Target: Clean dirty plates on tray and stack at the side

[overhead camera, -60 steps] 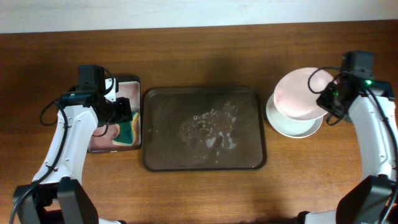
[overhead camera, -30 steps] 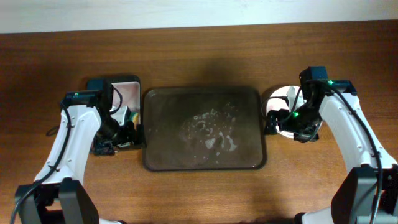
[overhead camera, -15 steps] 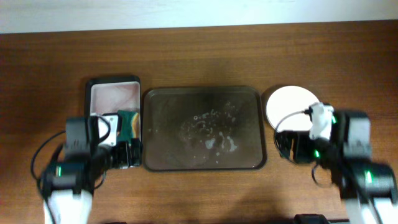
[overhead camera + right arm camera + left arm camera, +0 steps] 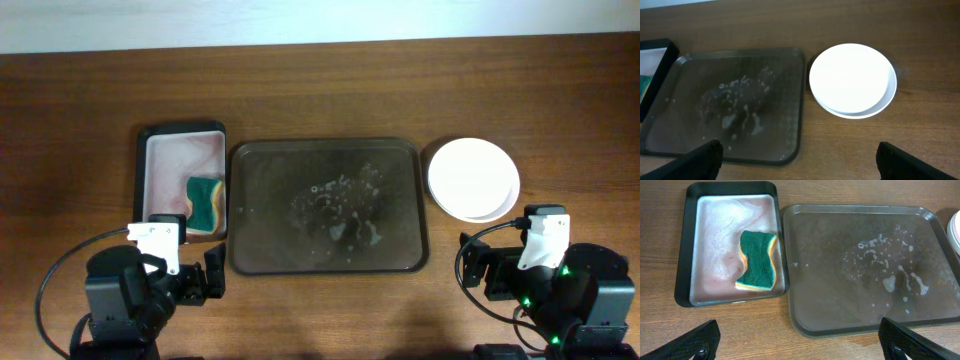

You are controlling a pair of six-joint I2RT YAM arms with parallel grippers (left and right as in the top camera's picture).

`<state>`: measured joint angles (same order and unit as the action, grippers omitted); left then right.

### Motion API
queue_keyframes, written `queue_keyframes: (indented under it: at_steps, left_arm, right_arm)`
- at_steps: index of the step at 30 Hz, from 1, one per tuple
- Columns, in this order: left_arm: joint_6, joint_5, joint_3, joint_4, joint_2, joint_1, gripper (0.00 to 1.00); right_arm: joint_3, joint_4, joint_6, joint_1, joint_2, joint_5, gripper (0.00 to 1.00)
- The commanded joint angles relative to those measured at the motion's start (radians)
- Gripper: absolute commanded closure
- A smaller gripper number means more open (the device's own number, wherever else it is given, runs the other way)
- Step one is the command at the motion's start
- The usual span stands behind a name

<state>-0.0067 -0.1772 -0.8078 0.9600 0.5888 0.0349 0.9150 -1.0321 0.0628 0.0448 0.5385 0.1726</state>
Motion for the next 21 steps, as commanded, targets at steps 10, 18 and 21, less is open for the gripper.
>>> queue_keyframes:
  at_steps: [10, 18, 21]
  left_arm:
    - [0.019, -0.014, 0.011, -0.001, -0.002, 0.000, 0.01]
    - [0.019, -0.014, 0.011, -0.001, -0.002, 0.000, 0.01]
    - [0.019, -0.014, 0.011, -0.001, -0.002, 0.000, 0.01]
  right_arm:
    - [-0.008, -0.011, -0.003, -0.005, -0.012, -0.039, 0.01]
    - [-0.181, 0.214, -0.006, -0.035, -0.190, -0.050, 0.01]
    - [-0.330, 0.383, -0.003, -0.060, -0.323, -0.055, 0.01]
